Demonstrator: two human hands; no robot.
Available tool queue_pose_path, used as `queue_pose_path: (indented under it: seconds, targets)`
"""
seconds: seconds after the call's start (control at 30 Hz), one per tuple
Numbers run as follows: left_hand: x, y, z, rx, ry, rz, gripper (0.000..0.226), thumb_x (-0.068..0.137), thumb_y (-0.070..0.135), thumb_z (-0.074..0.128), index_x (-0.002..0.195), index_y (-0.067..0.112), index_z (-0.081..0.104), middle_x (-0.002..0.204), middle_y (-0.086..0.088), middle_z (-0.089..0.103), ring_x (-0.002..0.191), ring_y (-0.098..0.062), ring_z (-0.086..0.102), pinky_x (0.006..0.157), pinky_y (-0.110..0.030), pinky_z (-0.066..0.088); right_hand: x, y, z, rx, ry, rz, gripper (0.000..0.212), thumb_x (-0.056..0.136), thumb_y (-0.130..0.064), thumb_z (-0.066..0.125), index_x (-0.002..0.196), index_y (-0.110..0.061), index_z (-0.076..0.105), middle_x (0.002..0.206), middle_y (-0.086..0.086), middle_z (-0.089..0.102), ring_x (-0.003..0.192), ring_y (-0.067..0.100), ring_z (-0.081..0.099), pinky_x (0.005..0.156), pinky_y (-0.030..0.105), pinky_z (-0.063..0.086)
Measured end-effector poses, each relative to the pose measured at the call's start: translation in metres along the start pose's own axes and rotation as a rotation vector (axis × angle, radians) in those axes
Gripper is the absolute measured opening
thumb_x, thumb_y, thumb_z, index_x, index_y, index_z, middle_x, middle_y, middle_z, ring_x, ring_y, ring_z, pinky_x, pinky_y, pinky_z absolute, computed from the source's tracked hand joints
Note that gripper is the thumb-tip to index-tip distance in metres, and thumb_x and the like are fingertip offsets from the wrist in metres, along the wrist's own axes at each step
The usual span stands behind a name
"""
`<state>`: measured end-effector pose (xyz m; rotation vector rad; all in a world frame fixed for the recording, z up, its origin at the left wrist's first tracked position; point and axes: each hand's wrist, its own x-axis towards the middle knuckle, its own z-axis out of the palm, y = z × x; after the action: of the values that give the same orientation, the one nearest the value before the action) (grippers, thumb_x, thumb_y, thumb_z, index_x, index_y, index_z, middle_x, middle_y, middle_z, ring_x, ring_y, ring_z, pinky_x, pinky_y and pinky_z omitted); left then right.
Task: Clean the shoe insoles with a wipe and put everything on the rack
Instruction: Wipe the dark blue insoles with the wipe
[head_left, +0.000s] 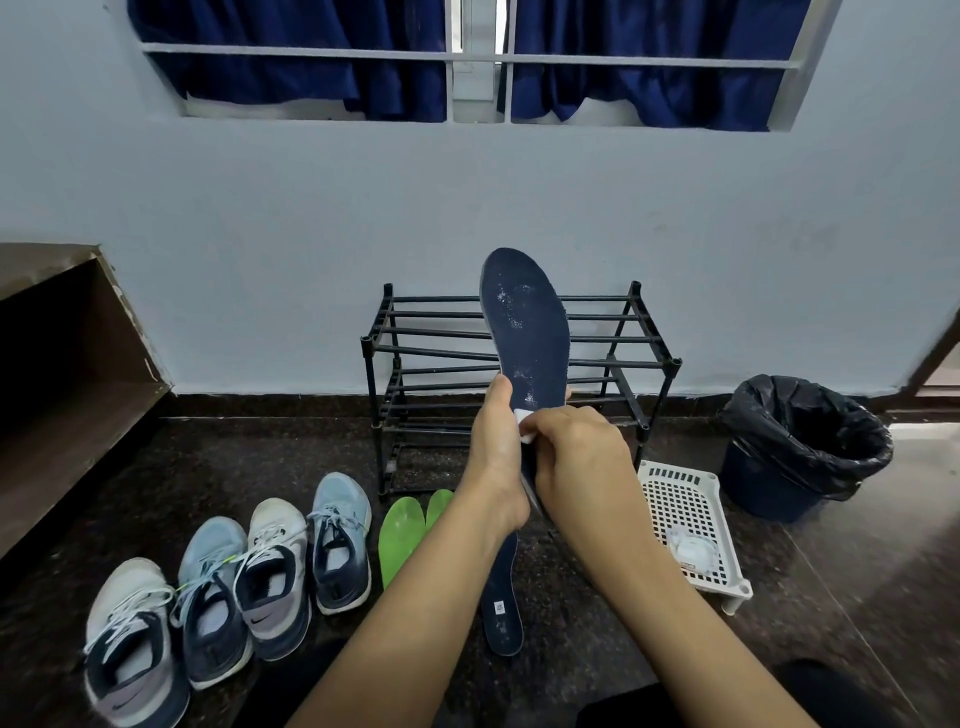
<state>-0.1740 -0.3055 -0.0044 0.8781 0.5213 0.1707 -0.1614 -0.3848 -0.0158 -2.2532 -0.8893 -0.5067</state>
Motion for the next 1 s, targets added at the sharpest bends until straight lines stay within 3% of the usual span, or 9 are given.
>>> queue_pose_path:
  seconds: [0.17,0.3,0.43,0.6,0.77,1.0]
  targets:
    - [0.002,-0.002,-0.001,0.019,-0.006,-0.003,0.057,0.097,0.054,0.038,0.108,0.011,0.073,0.092,-0.004,0.075,0.088,-0.02,0.069,0.076,-0.031,0.051,0.001,0.002,-0.002,0.013,0.016,-0.003,0.022,0.072,0.009,0.058,0.079,-0.008,0.07,0.079,0.007,0.067,0.08,0.026,0.06,0.063,0.04,0.053]
    - [0.0,-0.005,0.004,0.01,-0.04,0.018,0.048,0.098,0.048,0.04,0.091,0.014,0.072,0.084,-0.004,0.072,0.081,-0.021,0.067,0.074,-0.032,0.051,0.007,0.006,-0.004,-0.002,0.111,-0.002,0.023,0.068,0.013,0.059,0.072,-0.008,0.068,0.073,0.006,0.065,0.073,0.026,0.059,0.056,0.041,0.052]
    - [-0.002,-0.001,0.004,-0.012,-0.008,0.028,0.053,0.099,0.049,0.039,0.109,0.008,0.071,0.093,-0.006,0.072,0.087,-0.022,0.067,0.079,-0.032,0.052,0.005,0.002,-0.002,0.014,0.085,-0.022,0.024,0.063,0.014,0.061,0.07,-0.007,0.068,0.07,0.006,0.066,0.069,0.027,0.06,0.055,0.039,0.053]
    - [0.0,0.004,0.0,-0.015,0.012,0.023,0.056,0.099,0.051,0.038,0.105,0.008,0.073,0.09,-0.005,0.074,0.078,-0.018,0.069,0.069,-0.028,0.053,-0.001,-0.003,0.0,0.013,0.01,-0.016,0.021,0.069,0.01,0.061,0.075,-0.009,0.069,0.074,0.007,0.066,0.074,0.027,0.06,0.059,0.041,0.053]
    - [0.0,-0.005,0.005,0.024,-0.002,0.045,0.053,0.099,0.051,0.038,0.104,0.011,0.073,0.096,-0.008,0.073,0.093,-0.025,0.068,0.085,-0.036,0.052,0.008,0.006,-0.005,-0.011,0.111,0.01,0.023,0.069,0.012,0.061,0.072,-0.01,0.069,0.074,0.004,0.066,0.073,0.024,0.061,0.059,0.036,0.052]
    - [0.0,-0.001,0.002,0.021,0.016,0.031,0.057,0.097,0.053,0.039,0.113,0.009,0.072,0.099,-0.007,0.074,0.092,-0.023,0.068,0.077,-0.031,0.052,0.002,0.001,-0.007,0.018,-0.028,0.016,0.023,0.074,0.006,0.054,0.078,-0.01,0.07,0.077,0.005,0.067,0.077,0.024,0.06,0.067,0.034,0.05]
